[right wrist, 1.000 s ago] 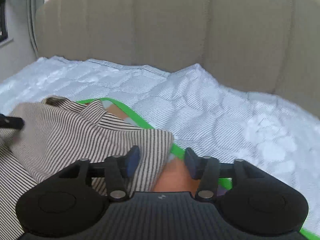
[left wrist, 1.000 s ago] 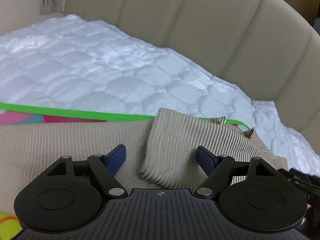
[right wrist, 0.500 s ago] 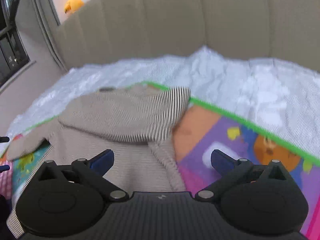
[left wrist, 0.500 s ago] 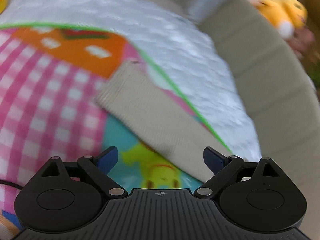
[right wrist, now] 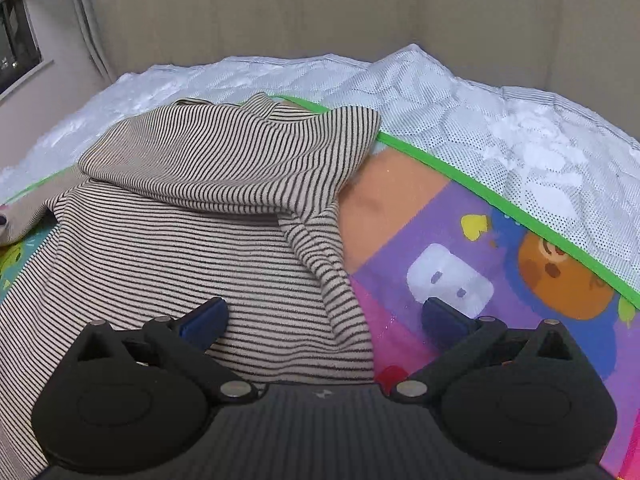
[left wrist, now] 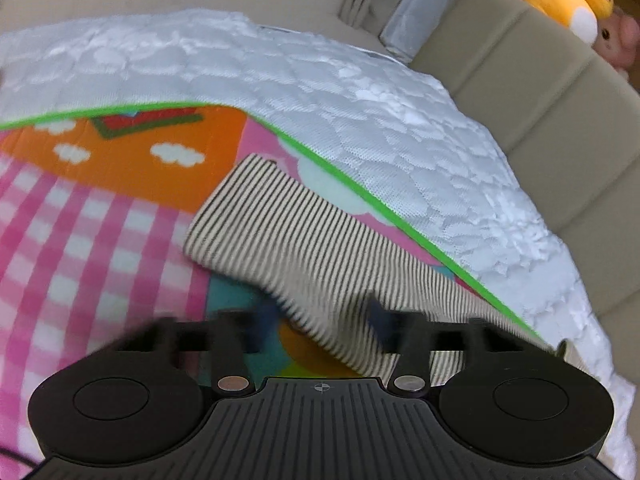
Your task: Fold clothes
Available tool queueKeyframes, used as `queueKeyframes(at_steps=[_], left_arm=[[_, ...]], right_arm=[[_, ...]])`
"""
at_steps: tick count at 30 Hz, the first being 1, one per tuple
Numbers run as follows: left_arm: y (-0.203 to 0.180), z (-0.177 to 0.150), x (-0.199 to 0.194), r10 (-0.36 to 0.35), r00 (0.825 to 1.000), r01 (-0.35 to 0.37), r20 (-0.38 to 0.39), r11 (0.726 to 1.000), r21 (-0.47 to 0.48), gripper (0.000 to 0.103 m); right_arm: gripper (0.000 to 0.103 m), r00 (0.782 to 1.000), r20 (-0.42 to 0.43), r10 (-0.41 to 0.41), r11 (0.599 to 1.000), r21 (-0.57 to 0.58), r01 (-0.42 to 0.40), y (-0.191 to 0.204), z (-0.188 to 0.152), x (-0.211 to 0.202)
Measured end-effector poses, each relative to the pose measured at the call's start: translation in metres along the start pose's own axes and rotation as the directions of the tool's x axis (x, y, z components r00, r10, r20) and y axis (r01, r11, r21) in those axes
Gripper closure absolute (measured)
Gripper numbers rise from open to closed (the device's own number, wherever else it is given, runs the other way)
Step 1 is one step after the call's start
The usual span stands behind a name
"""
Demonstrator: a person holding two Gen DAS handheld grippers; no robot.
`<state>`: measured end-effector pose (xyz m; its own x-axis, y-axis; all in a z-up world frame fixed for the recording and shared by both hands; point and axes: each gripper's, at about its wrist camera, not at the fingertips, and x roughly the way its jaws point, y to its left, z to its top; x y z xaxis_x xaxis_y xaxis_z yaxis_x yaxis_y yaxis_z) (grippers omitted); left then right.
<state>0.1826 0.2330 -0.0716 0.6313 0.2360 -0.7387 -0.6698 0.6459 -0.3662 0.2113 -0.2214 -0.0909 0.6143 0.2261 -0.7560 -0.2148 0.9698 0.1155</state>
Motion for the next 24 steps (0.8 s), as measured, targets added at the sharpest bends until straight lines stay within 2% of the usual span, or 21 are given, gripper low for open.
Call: queueKeyframes(at_steps=[1, 3, 6, 9, 11, 13, 16, 19, 22, 24], left_arm=[[-0.001, 0.003, -0.003, -0.021, 1.0, 0.021, -0.005, 1.0, 0.003, 0.094], [-0.006, 0.01, -0.012, -0.067, 0.998, 0.067, 0.009, 0.997, 0.025, 0.094], [-0.035, 0.028, -0.042, -0.154, 0.983, 0.142, 0.097, 0.982, 0.121, 0.094], [-0.08, 0.042, -0.077, -0.277, 0.95, 0.245, 0.146, 0.947, 0.208, 0.094], [-0.118, 0.041, -0.1, -0.365, 0.918, 0.311, 0.156, 0.906, 0.288, 0.094], [-0.158, 0.032, -0.119, -0.453, 0.882, 0.385, 0.132, 0.852, 0.354, 0.094], [-0.212, 0.002, -0.136, -0.556, 0.83, 0.486, 0.05, 0.763, 0.427, 0.094], [-0.249, -0.039, -0.138, -0.604, 0.796, 0.55, -0.049, 0.687, 0.475, 0.094], [-0.267, -0.083, -0.126, -0.591, 0.789, 0.587, -0.168, 0.644, 0.491, 0.093], [-0.271, -0.112, -0.111, -0.557, 0.788, 0.604, -0.261, 0.619, 0.503, 0.089]], right_arm=[[0.0, 1.0, 0.002, 0.005, 1.0, 0.003, -0.005, -0.001, 0.0, -0.001], [0.0, 1.0, 0.006, 0.014, 1.0, 0.009, -0.014, -0.004, 0.0, -0.002], [0.0, 1.0, 0.01, 0.022, 0.999, 0.023, -0.022, -0.005, 0.002, -0.002], [0.0, 1.0, 0.012, 0.029, 0.999, 0.032, -0.029, -0.006, 0.004, -0.002], [0.0, 0.999, 0.011, 0.031, 0.999, 0.033, -0.031, -0.006, 0.004, -0.002], [0.0, 0.999, 0.01, 0.032, 0.999, 0.032, -0.032, -0.006, 0.005, -0.002], [0.0, 0.999, 0.011, 0.051, 0.997, 0.057, -0.051, -0.01, 0.006, -0.002], [0.0, 0.997, 0.012, 0.077, 0.993, 0.091, -0.078, -0.016, 0.008, -0.004], [0.0, 0.995, 0.013, 0.103, 0.987, 0.12, -0.104, -0.021, 0.01, -0.004], [0.0, 0.993, 0.014, 0.115, 0.984, 0.138, -0.116, -0.024, 0.011, -0.004]])
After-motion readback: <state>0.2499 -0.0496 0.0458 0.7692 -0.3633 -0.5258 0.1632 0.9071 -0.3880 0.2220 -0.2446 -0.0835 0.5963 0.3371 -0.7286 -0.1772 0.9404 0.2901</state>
